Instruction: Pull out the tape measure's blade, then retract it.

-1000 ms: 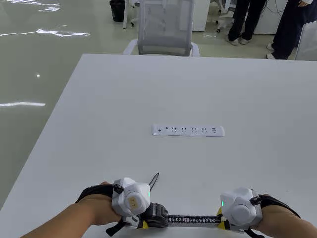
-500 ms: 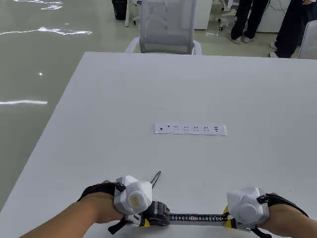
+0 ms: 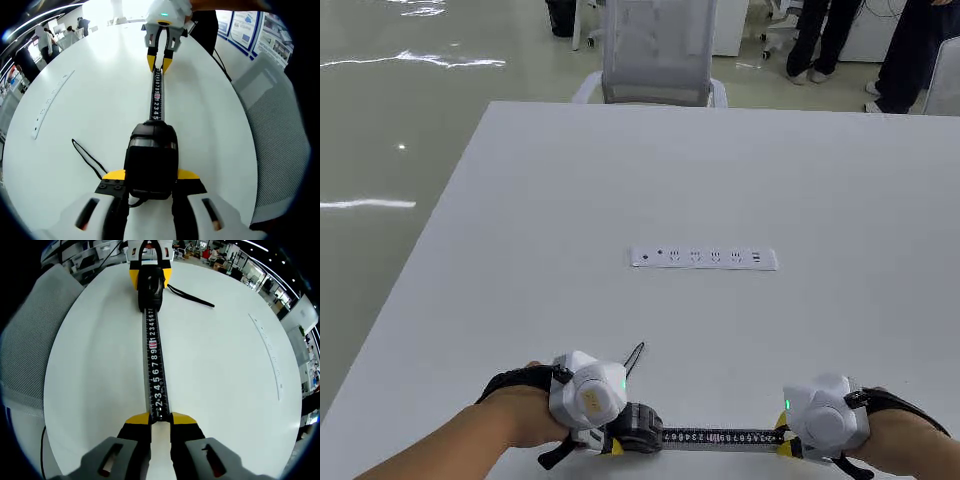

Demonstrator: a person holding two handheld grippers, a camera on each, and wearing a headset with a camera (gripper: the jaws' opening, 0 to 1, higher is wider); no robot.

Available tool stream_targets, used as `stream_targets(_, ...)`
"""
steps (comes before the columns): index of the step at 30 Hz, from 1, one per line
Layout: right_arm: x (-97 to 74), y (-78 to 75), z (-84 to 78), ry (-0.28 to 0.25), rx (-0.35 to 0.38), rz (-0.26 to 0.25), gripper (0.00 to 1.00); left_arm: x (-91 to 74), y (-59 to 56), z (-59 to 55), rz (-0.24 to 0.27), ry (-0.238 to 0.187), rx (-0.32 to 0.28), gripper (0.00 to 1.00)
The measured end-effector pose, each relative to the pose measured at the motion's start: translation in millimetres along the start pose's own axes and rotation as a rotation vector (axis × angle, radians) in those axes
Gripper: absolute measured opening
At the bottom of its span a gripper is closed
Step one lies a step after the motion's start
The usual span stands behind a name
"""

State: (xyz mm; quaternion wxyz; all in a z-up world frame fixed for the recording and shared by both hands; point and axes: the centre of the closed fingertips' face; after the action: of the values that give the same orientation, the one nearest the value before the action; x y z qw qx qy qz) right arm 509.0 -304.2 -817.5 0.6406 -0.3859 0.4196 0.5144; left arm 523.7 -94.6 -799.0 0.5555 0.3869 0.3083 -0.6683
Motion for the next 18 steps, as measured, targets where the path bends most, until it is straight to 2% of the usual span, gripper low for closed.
stream_targets(18,-3.4,-0.7,-9.0,0.014,0.001,-0.001,0.12,0.0,-0.7,0.5,0.002,0.002,0.004,0.29)
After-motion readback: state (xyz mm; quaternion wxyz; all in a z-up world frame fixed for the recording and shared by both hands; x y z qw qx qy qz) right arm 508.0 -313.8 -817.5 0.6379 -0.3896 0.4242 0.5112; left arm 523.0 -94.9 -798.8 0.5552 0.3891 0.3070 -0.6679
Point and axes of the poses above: the centre of the closed fingertips' face, and the gripper's own axes: x roughly forward along the fingers, y roughly to its left, z roughly out of its top, and after that the axes turned 1 degree about z, right-handed
